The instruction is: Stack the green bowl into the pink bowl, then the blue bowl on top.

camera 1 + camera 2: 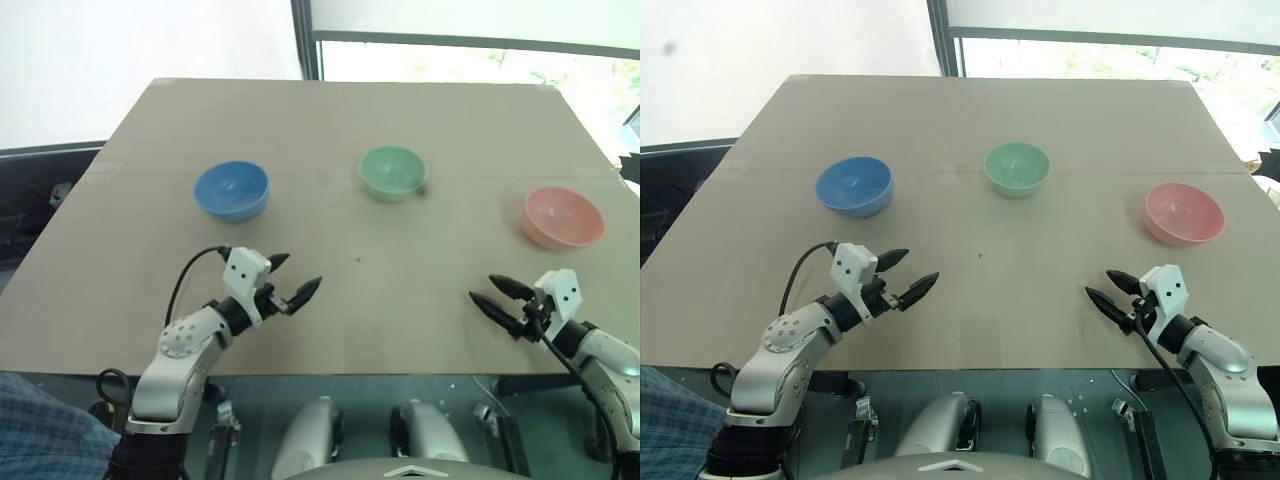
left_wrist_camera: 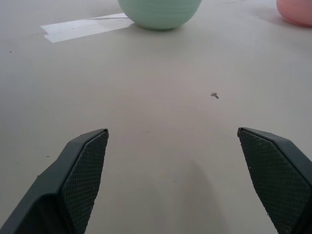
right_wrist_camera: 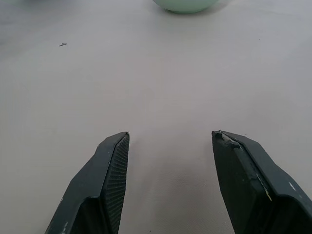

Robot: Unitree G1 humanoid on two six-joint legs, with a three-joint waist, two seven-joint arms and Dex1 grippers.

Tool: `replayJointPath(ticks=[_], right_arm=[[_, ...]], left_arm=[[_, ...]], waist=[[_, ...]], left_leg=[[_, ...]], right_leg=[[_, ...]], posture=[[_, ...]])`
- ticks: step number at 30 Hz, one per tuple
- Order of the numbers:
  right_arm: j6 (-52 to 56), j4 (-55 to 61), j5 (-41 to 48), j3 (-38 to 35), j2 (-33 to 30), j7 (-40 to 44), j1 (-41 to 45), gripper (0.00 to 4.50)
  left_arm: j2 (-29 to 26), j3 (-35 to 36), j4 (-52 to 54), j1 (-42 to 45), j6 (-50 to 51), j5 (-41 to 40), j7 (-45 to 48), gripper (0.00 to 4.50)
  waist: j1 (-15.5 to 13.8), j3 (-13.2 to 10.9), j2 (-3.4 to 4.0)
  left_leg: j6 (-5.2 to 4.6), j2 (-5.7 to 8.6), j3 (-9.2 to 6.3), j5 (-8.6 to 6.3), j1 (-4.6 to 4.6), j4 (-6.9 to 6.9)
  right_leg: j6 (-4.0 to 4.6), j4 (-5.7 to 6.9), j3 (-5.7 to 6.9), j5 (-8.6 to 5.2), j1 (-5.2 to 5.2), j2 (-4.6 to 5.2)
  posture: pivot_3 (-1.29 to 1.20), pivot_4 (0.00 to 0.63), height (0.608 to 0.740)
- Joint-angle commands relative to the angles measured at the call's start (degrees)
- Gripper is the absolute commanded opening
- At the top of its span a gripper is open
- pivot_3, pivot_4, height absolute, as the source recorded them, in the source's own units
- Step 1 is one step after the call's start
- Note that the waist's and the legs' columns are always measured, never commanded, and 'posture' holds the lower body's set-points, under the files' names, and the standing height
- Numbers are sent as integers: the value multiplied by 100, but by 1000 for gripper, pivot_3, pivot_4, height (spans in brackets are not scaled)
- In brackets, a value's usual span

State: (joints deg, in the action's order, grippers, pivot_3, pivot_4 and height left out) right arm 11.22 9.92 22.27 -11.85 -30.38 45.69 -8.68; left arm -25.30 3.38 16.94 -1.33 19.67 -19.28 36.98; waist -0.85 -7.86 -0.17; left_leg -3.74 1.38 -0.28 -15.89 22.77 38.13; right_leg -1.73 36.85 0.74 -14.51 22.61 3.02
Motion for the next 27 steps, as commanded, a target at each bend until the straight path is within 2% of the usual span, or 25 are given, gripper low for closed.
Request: replayJointPath(ticks=[1,5,10,16,22,27], right_arm=[[-86,26,73,-106,-39,18,2,2814],[-75,-21,46,-69,-25,-6,38,2814],[-65,-44,51,-52,-17,-25,78,2814],[-5,-49,45,-27,-11,-91,178,2814],[52,-24,42,-4,4,-184,215,2814],[105,14,40,8,12,-255,260,2814]], left_arm=[[55,26,263,-2,-3,136,-304,4500],[115,-6,247,83,315,413,-822,4500],[112,17,157,221,72,240,-593,4500],[253,-45,115,329,-31,376,-759,4500],[243,-92,114,396,430,251,-776,4500],[306,-116,81,490,342,245,-731,4500]], waist=[[0,0,0],[-1,0,-1],[-3,0,-1],[-2,0,0],[-3,0,-1],[-3,0,-1]], left_leg=[[0,0,0,0,0,0],[0,0,0,0,0,0],[0,0,0,0,-1,2],[0,0,0,0,-1,3],[1,1,0,1,-1,4],[1,1,0,1,-1,4]], right_leg=[[0,0,0,0,0,0],[-1,0,0,0,-1,0],[-1,1,1,0,-1,-1],[-1,1,1,1,-2,-1],[-1,1,1,1,-2,-1],[-1,2,1,1,-2,-1]], posture=[[0,150,740],[0,150,740],[0,150,740],[0,150,740],[0,150,740],[0,150,740]])
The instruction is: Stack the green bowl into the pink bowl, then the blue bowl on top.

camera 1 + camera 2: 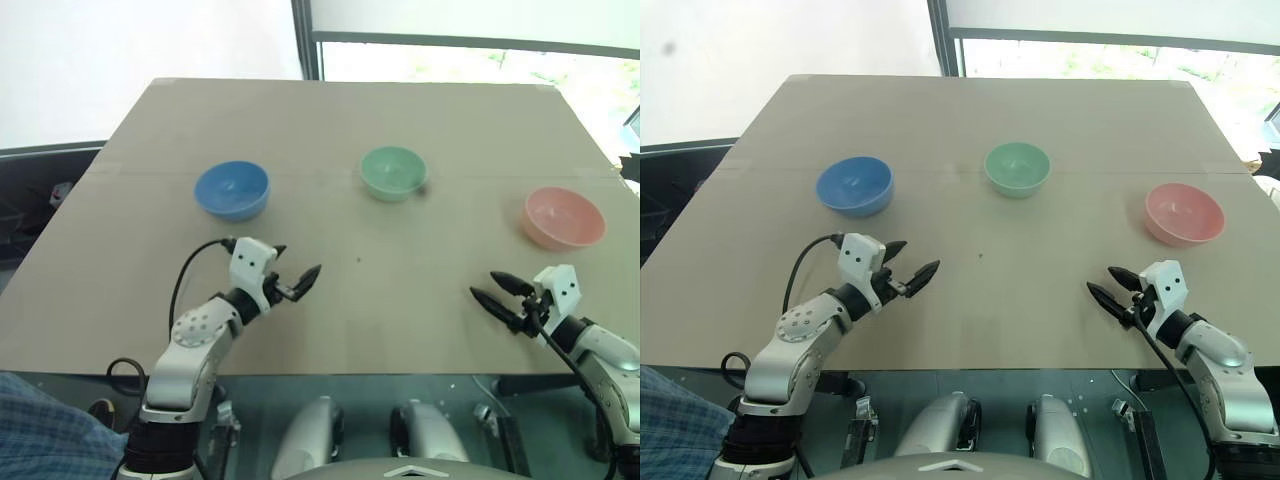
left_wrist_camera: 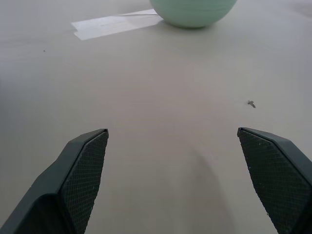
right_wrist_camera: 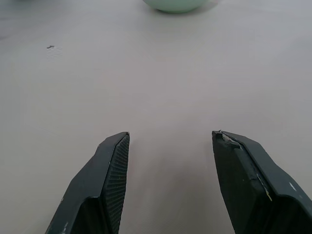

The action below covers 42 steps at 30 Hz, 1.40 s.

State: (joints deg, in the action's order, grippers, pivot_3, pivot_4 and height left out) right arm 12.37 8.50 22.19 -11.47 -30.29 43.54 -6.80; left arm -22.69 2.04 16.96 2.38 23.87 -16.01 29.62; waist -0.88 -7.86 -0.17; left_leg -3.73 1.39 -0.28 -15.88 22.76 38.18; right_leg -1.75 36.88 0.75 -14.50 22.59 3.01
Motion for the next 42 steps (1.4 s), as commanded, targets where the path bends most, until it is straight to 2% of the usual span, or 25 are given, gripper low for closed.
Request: replayJointPath(ticks=[1,18,23,28,33,37,42], right_arm=[[-5,168,51,-29,3,-54,74,2814],[464,306,104,-86,-116,-337,320,2814],[1055,496,626,-700,-270,-773,1059,2814],[1454,370,169,-807,-1031,-1107,1763,2814],[1455,-47,-552,-628,-1753,-1132,1785,2814],[1600,-318,-825,-550,-2086,-1018,1687,2814],[1712,-389,-872,-454,-2193,-786,1738,2814]], left_arm=[[56,14,71,143,-85,-79,7,4500],[160,85,65,606,162,-429,75,4500],[131,-130,177,698,124,-587,426,4500],[85,-264,161,879,147,-712,698,4500],[-43,-381,251,1050,226,-850,1043,4500],[-214,-353,364,1256,408,-1068,1292,4500],[-462,-346,395,1454,561,-1257,1564,4500]], waist=[[0,0,0],[-5,1,-1],[22,0,3],[-14,2,1],[-32,2,0],[-10,2,1],[19,2,2]], left_leg=[[0,0,0,0,0,1],[7,1,0,5,0,6],[7,1,2,4,0,13],[8,0,0,6,-1,11],[12,5,3,9,12,12],[12,3,5,9,10,14],[12,0,8,10,1,16]], right_leg=[[0,1,0,0,0,0],[0,5,0,0,-1,-2],[-1,8,-1,1,-2,-2],[0,12,3,0,-1,-7],[0,-5,3,0,-1,-4],[-1,-3,2,0,-3,-6],[-1,6,0,0,-7,-12]], posture=[[0,150,740],[0,150,740],[0,150,740],[0,150,740],[0,150,740],[0,150,740],[0,150,740]])
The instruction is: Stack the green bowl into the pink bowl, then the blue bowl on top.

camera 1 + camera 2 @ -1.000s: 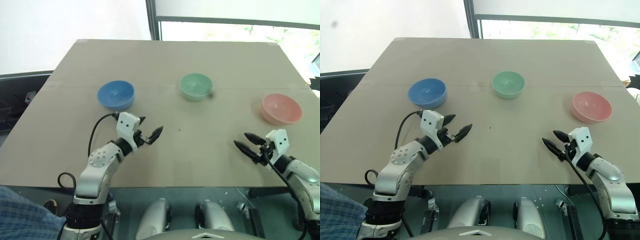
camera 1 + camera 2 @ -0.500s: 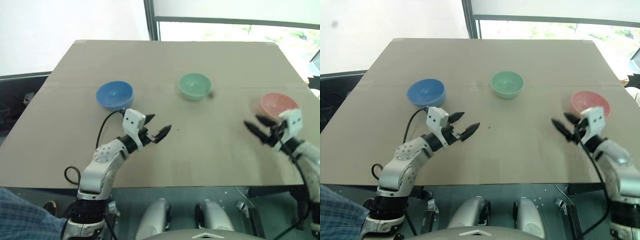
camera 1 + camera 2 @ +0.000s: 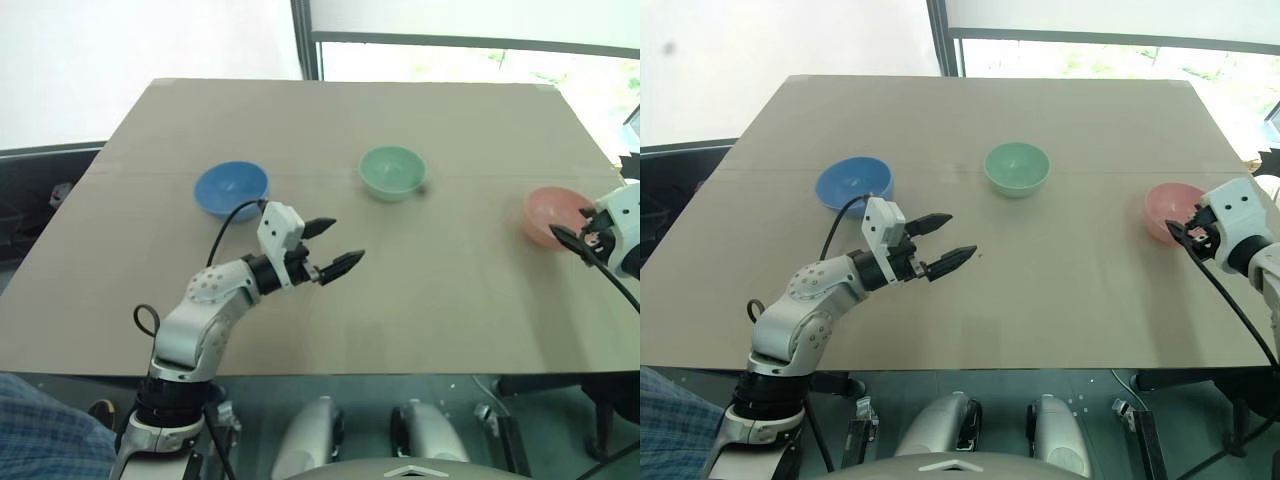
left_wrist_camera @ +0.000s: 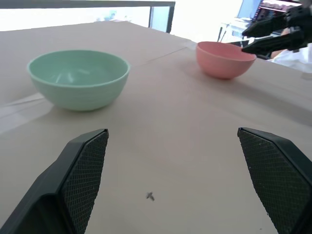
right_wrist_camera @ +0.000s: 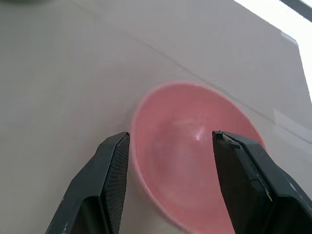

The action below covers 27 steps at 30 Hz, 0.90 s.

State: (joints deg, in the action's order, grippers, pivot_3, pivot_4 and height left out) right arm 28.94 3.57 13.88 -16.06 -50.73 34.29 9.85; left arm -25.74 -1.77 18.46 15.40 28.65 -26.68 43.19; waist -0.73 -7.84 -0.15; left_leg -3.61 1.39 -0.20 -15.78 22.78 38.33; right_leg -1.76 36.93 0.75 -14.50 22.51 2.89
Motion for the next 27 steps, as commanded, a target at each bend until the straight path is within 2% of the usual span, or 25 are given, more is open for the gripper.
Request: replayJointPath(ticks=[1,9,16,19,20,21,23,24,25,26,27], right_arm=[[58,95,-55,44,-162,196,88,2814],[19,-267,-229,511,-299,704,306,2814],[-179,-1023,-557,986,-248,917,787,2814],[-237,-1410,-714,1225,-227,1011,1046,2846],[-260,-1548,-761,1283,-212,1024,1137,2846],[-283,-1646,-792,1315,-202,1034,1201,2846],[-395,-1917,-903,1433,-164,1041,1391,2846],[-469,-2069,-978,1515,-142,1048,1506,2846],[-564,-2207,-1049,1589,-127,1069,1606,2846],[-649,-2311,-1105,1646,-117,1092,1684,2846],[-720,-2396,-1143,1683,-103,1115,1752,2846]], left_arm=[[-208,40,258,188,142,-237,248,4500],[-418,54,379,357,404,-474,396,4500],[-418,24,496,348,473,-552,331,4500],[-405,37,547,318,487,-566,289,3806],[-400,38,559,311,493,-567,275,3288],[-397,36,567,309,500,-569,263,3021],[-392,32,577,300,500,-574,242,2151],[-390,32,586,290,500,-577,233,2022],[-386,29,594,284,501,-577,222,1350],[-382,26,601,280,499,-575,214,1105],[-382,29,609,274,499,-578,210,570]], waist=[[4,0,0],[-14,0,0],[-9,-1,-1],[-7,-1,0],[-9,-1,0],[-8,-1,0],[-11,-1,0],[-7,-1,0],[-5,-1,0],[-4,-1,0],[-3,-1,0]], left_leg=[[0,-1,1,0,-1,0],[-1,0,1,0,0,5],[0,-1,1,0,-1,5],[0,-1,1,0,-1,6],[0,-1,2,0,-1,6],[0,-1,1,0,-1,6],[1,-1,1,0,-1,6],[1,-1,1,0,-1,6],[1,0,2,0,-1,6],[1,0,2,0,-1,6],[1,0,2,0,-1,6]], right_leg=[[0,0,-1,0,0,-3],[-1,-1,-1,0,-3,-3],[-1,-1,-1,0,-3,-4],[-1,-1,-1,0,-3,-3],[-1,-1,-1,0,-3,-3],[-1,-1,-1,0,-3,-3],[-1,-1,-1,0,-3,-3],[-1,-1,-1,0,-3,-3],[-1,-1,-1,0,-3,-3],[-1,-1,-1,0,-3,-3],[-1,-1,-1,0,-3,-3]], posture=[[0,150,740],[0,150,740],[0,150,740],[0,150,740],[0,150,740],[0,150,740],[0,150,740],[0,150,740],[0,150,740],[0,150,740],[0,150,740]])
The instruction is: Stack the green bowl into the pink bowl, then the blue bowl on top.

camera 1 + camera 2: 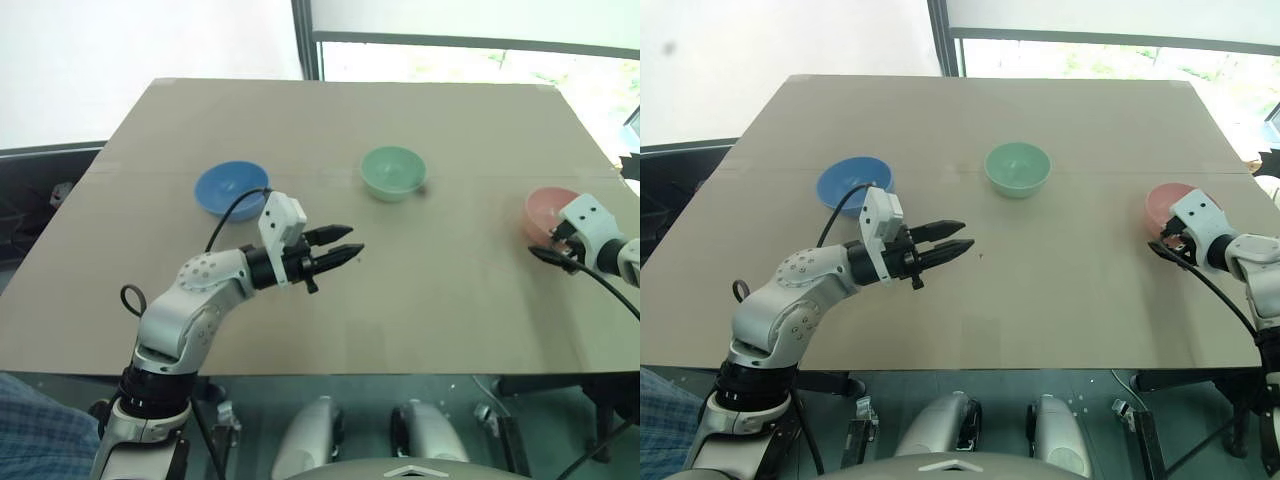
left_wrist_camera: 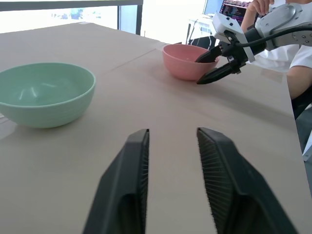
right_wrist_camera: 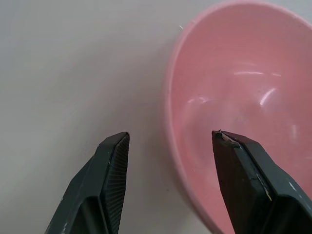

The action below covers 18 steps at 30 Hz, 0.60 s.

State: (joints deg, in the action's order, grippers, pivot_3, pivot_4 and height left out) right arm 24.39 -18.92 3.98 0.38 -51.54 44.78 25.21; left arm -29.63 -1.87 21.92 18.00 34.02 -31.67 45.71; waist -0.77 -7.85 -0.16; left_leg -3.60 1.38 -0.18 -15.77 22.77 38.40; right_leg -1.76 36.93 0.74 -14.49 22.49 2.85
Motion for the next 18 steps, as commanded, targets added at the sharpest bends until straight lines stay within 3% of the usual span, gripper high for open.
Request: replayJointPath(ticks=[1,5,6,13,18], right_arm=[[-304,-212,-176,70,-2,89,283,2846],[-434,-400,-254,154,58,184,434,2846],[-455,-429,-270,162,66,202,449,2324],[-577,-605,-363,149,128,264,506,81],[-639,-706,-396,142,152,280,546,81]], left_arm=[[7,46,272,11,-36,-83,-50,134],[-7,68,294,-18,-47,-94,-77,51],[-8,69,296,-23,-48,-94,-80,0],[-7,48,321,-70,-78,-59,-129,0],[5,32,283,-51,-133,-22,-127,0]], waist=[[1,0,0],[-3,0,0],[-4,0,0],[1,0,0],[-1,0,0]], left_leg=[[0,0,0,0,0,0],[0,0,0,0,0,0],[0,0,0,0,0,0],[1,0,0,0,0,0],[1,-1,-1,0,-2,1]], right_leg=[[0,0,0,0,0,0],[0,0,0,0,0,0],[0,0,0,0,0,0],[0,0,0,0,0,0],[0,0,-1,0,-1,0]], posture=[[0,150,740],[0,150,740],[0,150,740],[0,150,740],[0,150,740]])
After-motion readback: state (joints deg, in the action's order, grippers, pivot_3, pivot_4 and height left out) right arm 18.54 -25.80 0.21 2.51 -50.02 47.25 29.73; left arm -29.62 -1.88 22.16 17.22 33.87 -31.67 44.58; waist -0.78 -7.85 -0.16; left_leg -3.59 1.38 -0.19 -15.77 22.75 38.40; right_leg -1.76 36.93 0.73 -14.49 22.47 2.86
